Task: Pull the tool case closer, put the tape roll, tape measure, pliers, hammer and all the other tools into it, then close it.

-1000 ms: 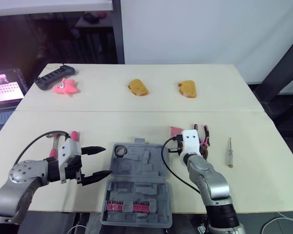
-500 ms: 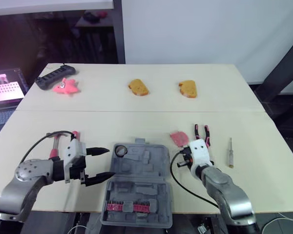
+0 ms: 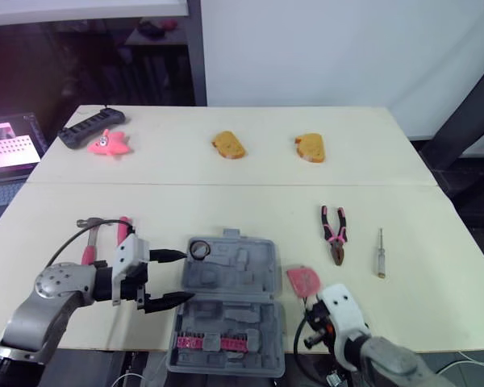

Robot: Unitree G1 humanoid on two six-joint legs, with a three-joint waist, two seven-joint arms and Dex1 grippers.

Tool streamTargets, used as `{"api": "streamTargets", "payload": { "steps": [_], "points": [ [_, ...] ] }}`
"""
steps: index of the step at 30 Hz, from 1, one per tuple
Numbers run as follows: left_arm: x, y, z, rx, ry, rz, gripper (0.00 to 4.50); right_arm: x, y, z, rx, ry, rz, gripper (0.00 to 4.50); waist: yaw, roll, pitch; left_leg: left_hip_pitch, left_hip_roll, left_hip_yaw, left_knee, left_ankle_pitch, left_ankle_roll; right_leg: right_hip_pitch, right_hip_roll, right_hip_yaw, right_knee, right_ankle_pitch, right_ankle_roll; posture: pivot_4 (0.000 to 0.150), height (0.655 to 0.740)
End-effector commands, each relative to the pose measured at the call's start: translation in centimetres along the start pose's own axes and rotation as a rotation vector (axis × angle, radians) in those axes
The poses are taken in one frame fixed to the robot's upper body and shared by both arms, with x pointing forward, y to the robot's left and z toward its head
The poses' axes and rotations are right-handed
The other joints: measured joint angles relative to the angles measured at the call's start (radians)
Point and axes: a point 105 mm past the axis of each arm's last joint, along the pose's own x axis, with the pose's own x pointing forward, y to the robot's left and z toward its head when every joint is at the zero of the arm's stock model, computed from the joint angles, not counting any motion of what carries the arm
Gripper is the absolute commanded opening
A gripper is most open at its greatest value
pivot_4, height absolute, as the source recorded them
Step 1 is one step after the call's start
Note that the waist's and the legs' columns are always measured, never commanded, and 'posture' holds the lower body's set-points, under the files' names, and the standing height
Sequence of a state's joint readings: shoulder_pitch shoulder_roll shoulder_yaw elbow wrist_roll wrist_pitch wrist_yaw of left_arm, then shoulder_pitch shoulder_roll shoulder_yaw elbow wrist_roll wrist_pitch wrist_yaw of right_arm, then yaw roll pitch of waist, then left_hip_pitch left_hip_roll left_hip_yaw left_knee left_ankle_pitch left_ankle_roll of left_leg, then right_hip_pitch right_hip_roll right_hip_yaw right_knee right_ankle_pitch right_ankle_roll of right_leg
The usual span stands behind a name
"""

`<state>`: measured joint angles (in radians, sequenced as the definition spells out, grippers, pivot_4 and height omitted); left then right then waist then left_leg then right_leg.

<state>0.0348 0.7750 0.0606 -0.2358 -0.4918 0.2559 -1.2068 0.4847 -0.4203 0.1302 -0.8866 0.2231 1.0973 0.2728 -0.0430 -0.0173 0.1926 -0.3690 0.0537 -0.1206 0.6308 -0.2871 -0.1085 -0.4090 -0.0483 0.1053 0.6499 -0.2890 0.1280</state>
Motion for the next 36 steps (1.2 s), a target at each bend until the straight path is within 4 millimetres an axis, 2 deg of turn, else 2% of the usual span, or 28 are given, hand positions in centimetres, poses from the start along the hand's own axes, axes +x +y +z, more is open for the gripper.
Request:
{"api": "streamTargets", "payload": {
  "steps": [1,9,14,17,20,24,28,30,32,36],
  "points": [
    [-0.1,-0.1,0.3,0.022,-0.002,-0.021,4.5,-0.4,1.5,-1.7,0.057,0.078,0.064,0.05,0.0,-0.001,0.0,0.0,0.0,0.0,0.0,0.0,0.0,0.0,0.0,0.0,0.0,0.0,0.0,0.15,0.74],
    [0.0,-0.2,0.1,0.031,0.007,-0.038,4.5,-1.4,2.0,-2.6,0.087,0.125,0.095,0.05,0.002,-0.001,-0.001,0.0,0.0,0.0,0.0,0.0,0.0,0.0,0.0,0.0,-0.001,0.0,0.0,0.15,0.74],
    [0.1,-0.1,0.2,0.032,0.007,-0.043,4.5,-1.2,1.8,-2.6,0.085,0.125,0.077,0.05,0.001,-0.003,-0.002,0.0,0.0,0.0,0.0,0.0,0.0,0.0,0.0,0.0,-0.001,0.0,0.0,0.15,0.74],
    [0.1,0.0,0.2,0.033,0.007,-0.043,4.5,-1.3,1.6,-2.4,0.082,0.116,0.072,0.93,0.001,-0.003,-0.002,0.0,0.0,0.0,0.0,0.0,0.0,0.0,0.0,0.0,-0.001,0.0,0.0,0.15,0.74],
    [0.0,0.1,0.2,0.035,0.008,-0.041,4.5,-2.1,0.8,-1.6,0.056,0.089,0.067,2.39,0.001,-0.003,-0.002,0.0,0.0,0.0,0.0,0.0,0.0,0.0,0.0,0.0,-0.001,0.0,0.0,0.15,0.74],
    [-0.1,0.4,0.3,0.036,0.008,-0.033,4.5,-3.9,-0.2,0.6,-0.054,0.035,0.128,4.4,0.002,-0.003,-0.002,-0.002,0.0,0.0,0.002,0.0,0.0,0.0,-0.001,0.0,-0.002,0.0,0.0,0.15,0.74],
    [-0.1,0.6,0.4,0.037,0.006,-0.02,4.5,-5.1,-1.4,2.8,-0.207,0.005,0.18,4.46,0.001,-0.002,-0.002,-0.001,0.0,0.0,0.001,0.0,0.0,0.0,0.0,0.0,-0.001,0.0,0.0,0.15,0.74],
    [-0.1,0.5,0.4,0.035,0.005,-0.019,4.5,-5.4,-1.4,6.3,-0.477,-0.072,0.297,4.46,-0.006,-0.002,-0.001,-0.001,0.0,0.0,0.001,0.0,0.0,0.0,0.0,0.0,-0.001,0.0,0.0,0.15,0.74],
    [0.0,0.4,0.5,0.034,0.001,-0.02,4.5,-5.0,-1.7,8.1,-0.705,-0.089,0.392,4.46,-0.009,-0.002,-0.001,0.0,0.0,0.002,0.003,0.0,0.0,0.001,0.0,0.002,-0.002,0.001,0.0,0.15,0.74],
    [-0.2,-0.2,0.7,0.042,0.002,-0.043,4.5,-3.1,-2.7,8.1,-1.022,-0.042,0.53,4.46,0.005,-0.002,-0.001,0.0,0.0,0.001,0.0,0.0,0.0,0.001,0.0,0.0,-0.002,0.0,0.002,0.15,0.74]
  ]
}}
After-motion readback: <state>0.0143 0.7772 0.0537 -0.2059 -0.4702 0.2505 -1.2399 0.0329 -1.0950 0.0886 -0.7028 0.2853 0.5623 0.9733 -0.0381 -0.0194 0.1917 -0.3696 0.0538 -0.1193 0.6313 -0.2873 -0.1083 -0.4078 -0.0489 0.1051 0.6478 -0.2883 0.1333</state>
